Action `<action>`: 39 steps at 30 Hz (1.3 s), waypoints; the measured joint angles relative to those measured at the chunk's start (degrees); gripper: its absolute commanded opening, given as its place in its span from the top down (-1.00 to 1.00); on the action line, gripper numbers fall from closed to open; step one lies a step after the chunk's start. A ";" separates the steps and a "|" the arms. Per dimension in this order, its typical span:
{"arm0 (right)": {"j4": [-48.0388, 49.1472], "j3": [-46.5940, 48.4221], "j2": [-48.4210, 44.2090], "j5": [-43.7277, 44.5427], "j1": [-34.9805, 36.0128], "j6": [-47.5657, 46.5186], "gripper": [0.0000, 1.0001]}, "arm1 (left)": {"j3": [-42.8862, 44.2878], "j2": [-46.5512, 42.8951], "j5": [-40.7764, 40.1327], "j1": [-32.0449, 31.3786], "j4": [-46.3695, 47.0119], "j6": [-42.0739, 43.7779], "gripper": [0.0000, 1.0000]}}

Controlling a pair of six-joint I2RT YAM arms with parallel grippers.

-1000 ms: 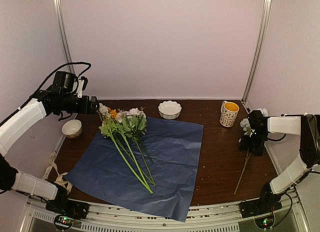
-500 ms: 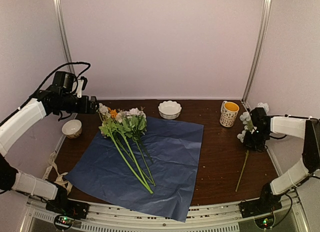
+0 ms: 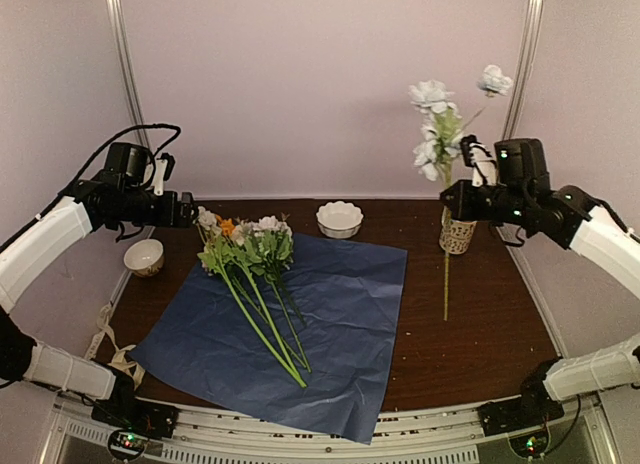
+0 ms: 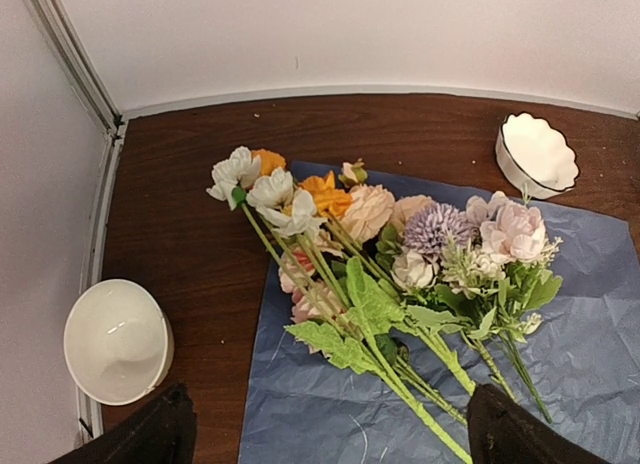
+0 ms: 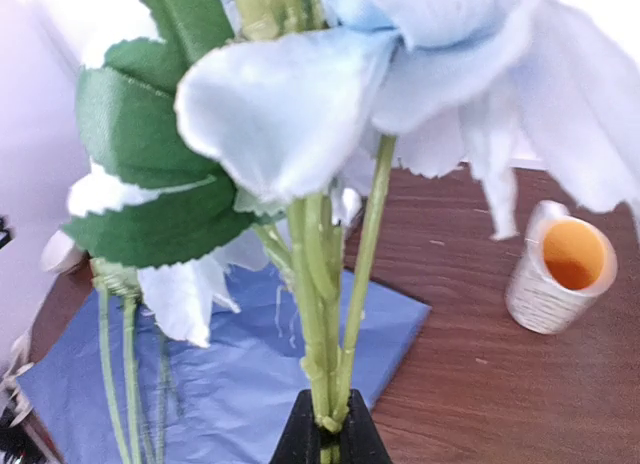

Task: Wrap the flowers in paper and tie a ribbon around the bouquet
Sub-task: Place the fake flower on the flattened wrapping paper, then adjust the fake flower with the flattened wrapping paper.

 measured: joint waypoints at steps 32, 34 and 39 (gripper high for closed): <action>-9.31 62.75 76.22 -10.69 31.17 -2.82 0.07 | -0.02 0.20 -0.92 0.74 0.00 0.00 -0.96; -9.66 63.04 76.22 -10.62 31.15 -3.48 -0.01 | -0.02 0.20 -0.94 0.74 0.00 0.00 -0.96; -11.32 62.90 75.43 -11.17 30.99 -3.87 -0.08 | -0.02 0.31 -0.96 0.76 0.00 0.02 -0.96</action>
